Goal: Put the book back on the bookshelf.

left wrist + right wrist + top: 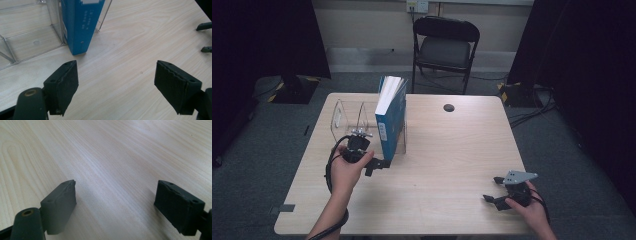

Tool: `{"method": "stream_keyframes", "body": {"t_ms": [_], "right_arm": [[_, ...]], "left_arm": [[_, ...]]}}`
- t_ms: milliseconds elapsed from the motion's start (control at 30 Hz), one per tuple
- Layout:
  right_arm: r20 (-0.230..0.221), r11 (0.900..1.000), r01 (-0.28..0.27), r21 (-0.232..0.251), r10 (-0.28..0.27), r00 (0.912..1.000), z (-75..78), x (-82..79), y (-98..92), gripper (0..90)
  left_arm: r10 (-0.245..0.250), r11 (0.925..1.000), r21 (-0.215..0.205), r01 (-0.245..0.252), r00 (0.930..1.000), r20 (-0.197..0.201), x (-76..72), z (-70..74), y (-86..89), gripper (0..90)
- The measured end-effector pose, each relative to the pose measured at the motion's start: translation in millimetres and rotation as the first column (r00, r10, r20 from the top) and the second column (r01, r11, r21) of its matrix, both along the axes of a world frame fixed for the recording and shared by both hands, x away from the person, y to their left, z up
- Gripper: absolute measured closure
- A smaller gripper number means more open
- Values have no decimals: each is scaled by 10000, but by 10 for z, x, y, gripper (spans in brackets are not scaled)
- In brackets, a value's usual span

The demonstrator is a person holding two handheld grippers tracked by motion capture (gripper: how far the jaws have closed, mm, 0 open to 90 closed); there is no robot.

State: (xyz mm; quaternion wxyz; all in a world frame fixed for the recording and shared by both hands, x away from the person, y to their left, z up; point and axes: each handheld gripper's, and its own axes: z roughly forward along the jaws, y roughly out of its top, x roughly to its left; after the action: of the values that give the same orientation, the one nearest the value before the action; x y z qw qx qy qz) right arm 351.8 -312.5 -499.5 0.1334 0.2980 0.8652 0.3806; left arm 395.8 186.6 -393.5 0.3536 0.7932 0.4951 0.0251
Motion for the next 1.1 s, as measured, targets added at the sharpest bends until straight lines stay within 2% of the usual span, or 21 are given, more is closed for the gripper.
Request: {"method": "stream_keyframes", "body": {"t_ms": [433, 467, 567, 700, 733, 800, 933, 1100], "right_arm": [[-1, 10000, 1, 0, -1, 10000, 0, 0, 0, 164], [0, 10000, 1, 0, -1, 10000, 0, 0, 0, 164], [1, 10000, 0, 2, 0, 10000, 0, 0, 0, 164], [3, 10000, -1, 1, 1, 10000, 0, 0, 0, 164], [2, 10000, -1, 1, 1, 10000, 0, 0, 0, 164], [1, 10000, -1, 1, 1, 10000, 0, 0, 0, 165], [1, 10000, -1, 2, 1, 10000, 0, 0, 0, 164], [0, 10000, 0, 1, 0, 10000, 0, 0, 0, 164]], "left_arm": [[-141, 9997, 208, 145, 9997, -202, -29, -211, -2, 194], [-33, 9999, 106, 36, 9998, -211, -36, -229, -9, 194], [-181, 9997, 163, 186, 9994, -308, -50, -266, -4, 195], [-63, 10000, 54, 65, 9993, -357, -71, -320, -11, 195], [-194, 9997, 121, 198, 9992, -361, -71, -332, 1, 195], [-102, 9999, 44, 103, 9994, -335, -86, -358, -3, 196], [-202, 9997, 160, 208, 9991, -382, -108, -420, -1, 198], [-204, 9998, 58, 207, 9988, -456, -135, -500, 11, 199]]}}
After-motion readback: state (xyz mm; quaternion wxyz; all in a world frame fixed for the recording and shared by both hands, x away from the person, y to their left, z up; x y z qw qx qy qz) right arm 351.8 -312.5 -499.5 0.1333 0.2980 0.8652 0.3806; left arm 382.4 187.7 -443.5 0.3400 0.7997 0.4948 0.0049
